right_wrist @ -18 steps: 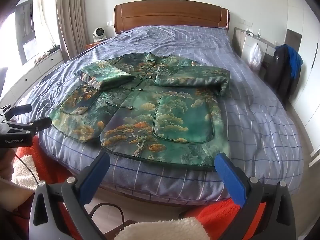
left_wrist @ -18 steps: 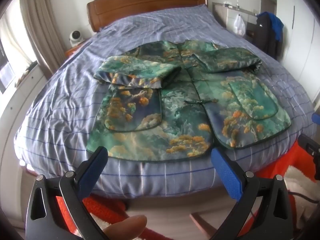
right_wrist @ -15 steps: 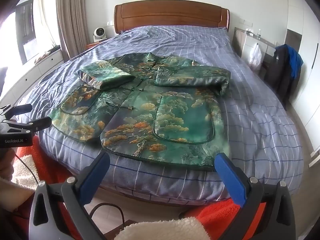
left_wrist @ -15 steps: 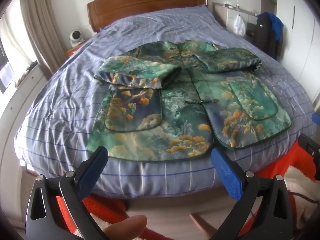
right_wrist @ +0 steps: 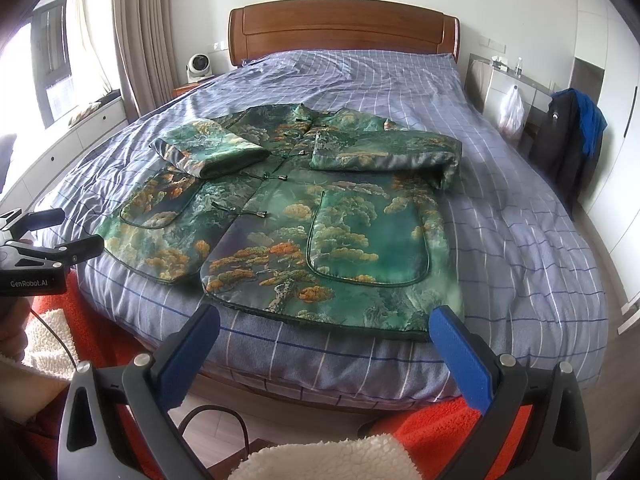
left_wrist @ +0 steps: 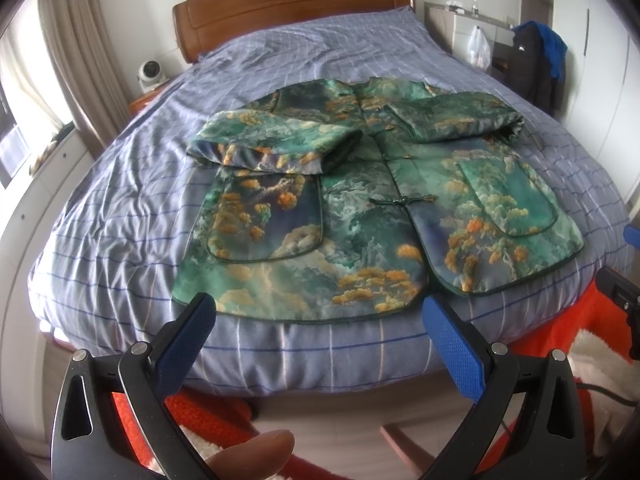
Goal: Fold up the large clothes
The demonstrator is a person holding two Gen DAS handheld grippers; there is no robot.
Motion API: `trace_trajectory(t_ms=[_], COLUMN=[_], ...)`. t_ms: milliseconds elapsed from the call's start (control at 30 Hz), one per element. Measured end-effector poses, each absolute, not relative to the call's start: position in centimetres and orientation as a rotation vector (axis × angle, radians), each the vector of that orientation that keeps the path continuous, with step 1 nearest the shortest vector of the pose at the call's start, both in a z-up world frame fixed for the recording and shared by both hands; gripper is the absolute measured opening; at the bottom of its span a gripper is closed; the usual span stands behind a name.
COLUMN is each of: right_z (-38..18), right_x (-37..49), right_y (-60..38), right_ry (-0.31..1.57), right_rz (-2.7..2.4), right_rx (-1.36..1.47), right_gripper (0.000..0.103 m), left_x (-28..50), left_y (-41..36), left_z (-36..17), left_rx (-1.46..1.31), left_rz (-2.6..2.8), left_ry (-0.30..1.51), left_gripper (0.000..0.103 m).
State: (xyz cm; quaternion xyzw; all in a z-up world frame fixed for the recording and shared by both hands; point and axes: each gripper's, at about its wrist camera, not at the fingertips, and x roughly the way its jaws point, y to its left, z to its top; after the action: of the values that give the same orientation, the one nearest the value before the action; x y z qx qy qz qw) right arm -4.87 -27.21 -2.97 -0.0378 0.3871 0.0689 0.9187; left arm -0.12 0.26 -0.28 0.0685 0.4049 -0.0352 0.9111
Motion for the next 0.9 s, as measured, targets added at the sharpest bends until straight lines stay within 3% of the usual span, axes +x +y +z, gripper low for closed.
trace_trajectory(t_ms=[900], right_z=[-3.09], right_x=[-4.93], right_y=[-27.14], right_ry=[0.799], right_rz=[0.142], right_rx=[-0.076], right_gripper=[0.103], left_x=[0.01], left_y=[0.11], left_z=[-0.35], left_rx=[0.139], left_rz=[-0.07], left_ry=[0.828], left_gripper=[0.103])
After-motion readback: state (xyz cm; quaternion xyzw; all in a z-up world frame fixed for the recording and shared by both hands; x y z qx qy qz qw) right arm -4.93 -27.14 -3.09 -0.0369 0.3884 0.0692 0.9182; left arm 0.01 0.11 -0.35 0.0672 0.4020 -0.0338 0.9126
